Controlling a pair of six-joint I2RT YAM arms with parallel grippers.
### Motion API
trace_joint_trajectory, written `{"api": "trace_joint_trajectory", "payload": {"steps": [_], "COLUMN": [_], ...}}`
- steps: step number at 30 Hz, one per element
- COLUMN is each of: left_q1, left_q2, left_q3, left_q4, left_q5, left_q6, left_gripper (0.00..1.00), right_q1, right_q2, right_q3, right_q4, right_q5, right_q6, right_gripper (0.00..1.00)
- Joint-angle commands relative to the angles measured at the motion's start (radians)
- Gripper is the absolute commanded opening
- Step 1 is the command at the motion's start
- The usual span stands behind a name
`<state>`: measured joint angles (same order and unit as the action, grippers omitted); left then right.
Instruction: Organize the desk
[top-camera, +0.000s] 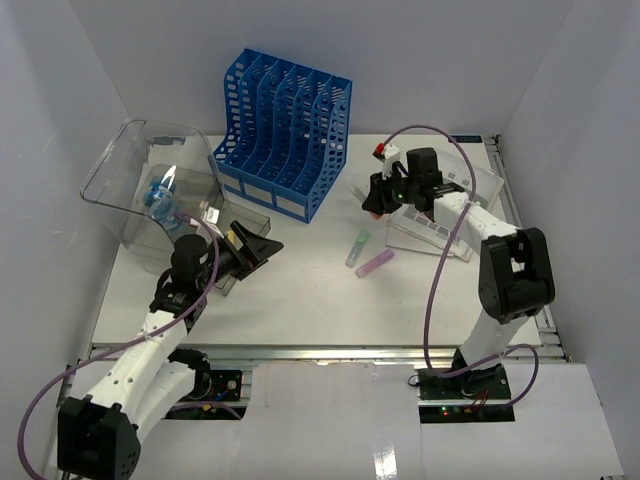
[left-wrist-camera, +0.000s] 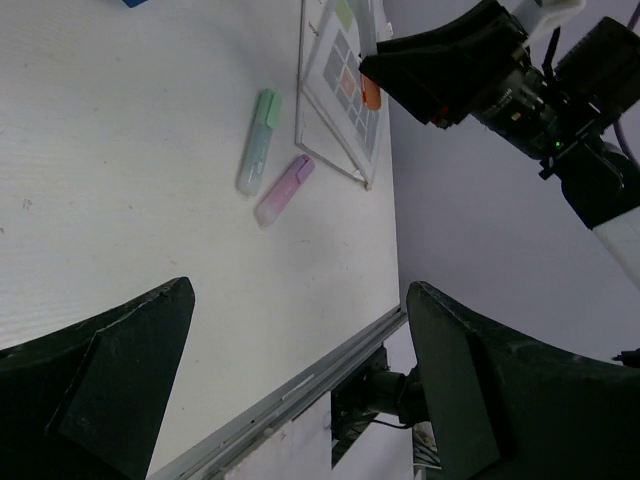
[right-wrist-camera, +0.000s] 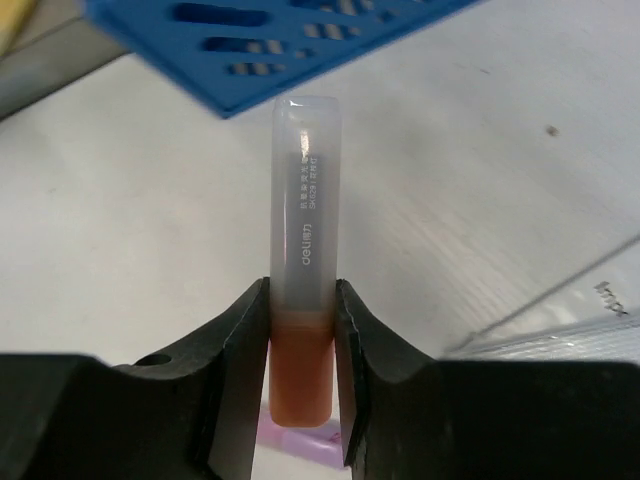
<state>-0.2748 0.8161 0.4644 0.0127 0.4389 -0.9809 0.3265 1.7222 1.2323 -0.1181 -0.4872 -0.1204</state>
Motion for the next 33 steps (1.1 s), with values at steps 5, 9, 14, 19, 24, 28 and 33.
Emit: {"api": "trace_joint_trajectory", "payload": {"steps": [5, 9, 14, 19, 24, 28, 33], "left_q1": [-0.226, -0.265, -0.279, -0.281, -0.28, -0.281, -0.28], "left_q2": [0.128, 0.175, 0.196, 0.191, 0.161, 0.136, 0.105], "left_q3": [0.072, 0.087, 0.094, 0.09, 0.093, 0.108, 0.11], "left_q4": [0.214, 0.298, 0.299, 0.258, 0.23, 0.201, 0.173], "left_q5": [-0.162, -0.237, -0.328, -0.376, -0.415, -0.429, -0.479], "left_q6": [-0.071, -0.109, -0.122, -0.111, -0.099, -0.083, -0.071], "left_gripper": [0.98, 0.98, 0.94, 0.8, 0.67, 0.67, 0.67], "right_q1": [0.244, 0.344, 0.418, 0.454, 0.477, 0.491, 0.5], "right_q2": [-0.215, -0.215, -0.205, -0.198, -0.189, -0.193, -0.204], "right_q3": [-0.171, -0.05, 0.01, 0.043, 0.052, 0.035, 0.03], "right_q4": [0.099, 0.025, 0.004, -0.002, -0.004, 0.002, -0.004], "right_q5": [-0.153, -0.102, -0.077, -0.077, -0.076, -0.077, -0.076], "right_q6": [0.072, 0.064, 0.077, 0.072, 0.065, 0.064, 0.05], "right_gripper": [0.09, 0.09, 0.09, 0.12, 0.13, 0.13, 0.13]}}
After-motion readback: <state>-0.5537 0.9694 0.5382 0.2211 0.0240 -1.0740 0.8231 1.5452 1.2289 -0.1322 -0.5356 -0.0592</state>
